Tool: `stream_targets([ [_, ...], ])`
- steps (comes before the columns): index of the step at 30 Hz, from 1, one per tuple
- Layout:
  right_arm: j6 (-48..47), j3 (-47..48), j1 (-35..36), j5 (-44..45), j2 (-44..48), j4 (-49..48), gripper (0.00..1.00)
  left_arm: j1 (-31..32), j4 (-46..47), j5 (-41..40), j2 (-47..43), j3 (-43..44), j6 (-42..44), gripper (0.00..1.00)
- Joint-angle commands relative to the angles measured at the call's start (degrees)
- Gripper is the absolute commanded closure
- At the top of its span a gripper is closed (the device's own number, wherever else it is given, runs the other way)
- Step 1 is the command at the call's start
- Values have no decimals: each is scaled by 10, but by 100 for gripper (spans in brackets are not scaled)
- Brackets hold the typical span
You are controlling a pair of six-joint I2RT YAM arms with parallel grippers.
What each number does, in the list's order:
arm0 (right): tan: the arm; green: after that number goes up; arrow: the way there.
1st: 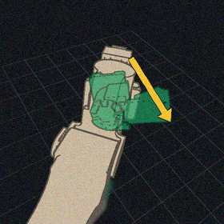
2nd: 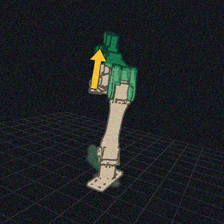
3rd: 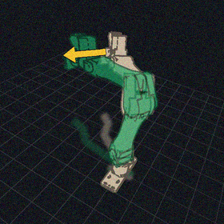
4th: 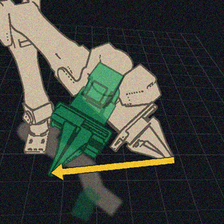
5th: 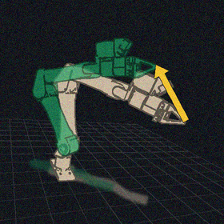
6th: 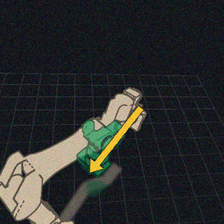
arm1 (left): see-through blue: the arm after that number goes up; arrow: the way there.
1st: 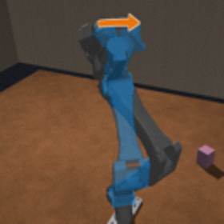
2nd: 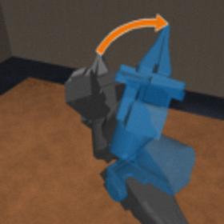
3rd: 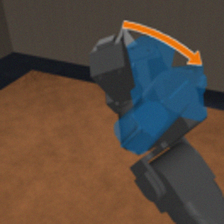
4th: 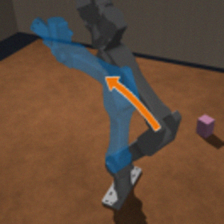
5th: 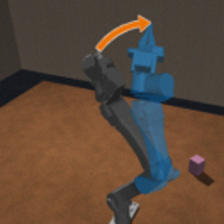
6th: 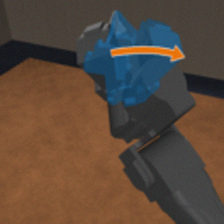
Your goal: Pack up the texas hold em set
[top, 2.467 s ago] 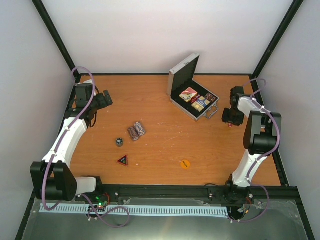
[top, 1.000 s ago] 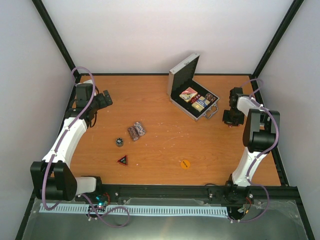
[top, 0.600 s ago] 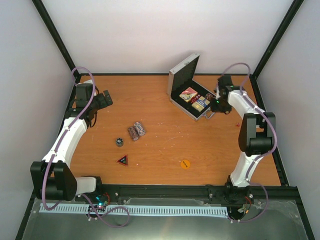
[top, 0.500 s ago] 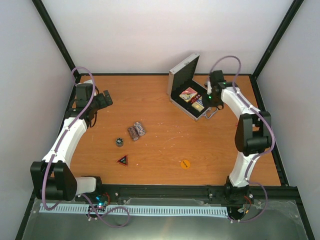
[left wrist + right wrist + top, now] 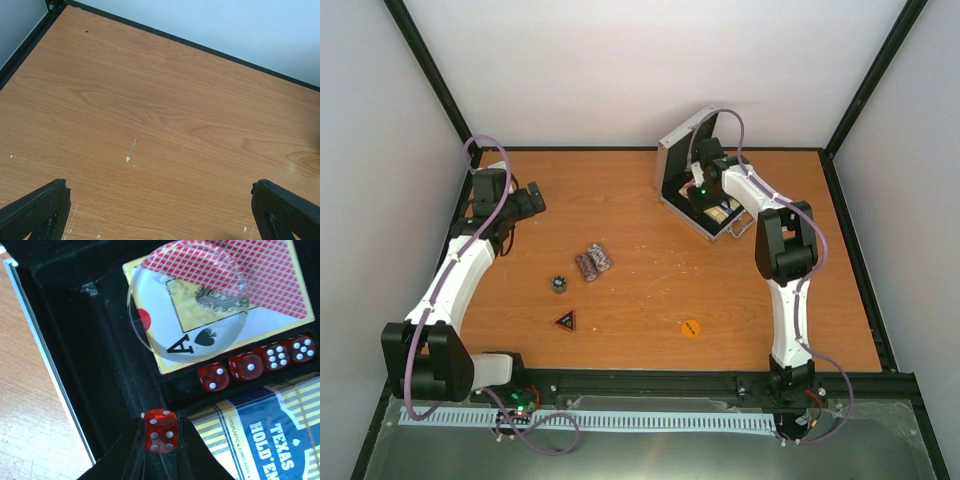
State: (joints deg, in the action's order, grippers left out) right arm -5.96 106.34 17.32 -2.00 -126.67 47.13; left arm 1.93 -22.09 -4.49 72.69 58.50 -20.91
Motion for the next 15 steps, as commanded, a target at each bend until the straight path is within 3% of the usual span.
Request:
stream_targets([
  [1, -33, 26, 7, 20, -13, 18, 94, 0, 13, 0, -14, 1, 0, 0],
  [15, -39, 54, 7, 27, -49, 17, 93, 0, 14, 14, -8, 2, 6, 0],
])
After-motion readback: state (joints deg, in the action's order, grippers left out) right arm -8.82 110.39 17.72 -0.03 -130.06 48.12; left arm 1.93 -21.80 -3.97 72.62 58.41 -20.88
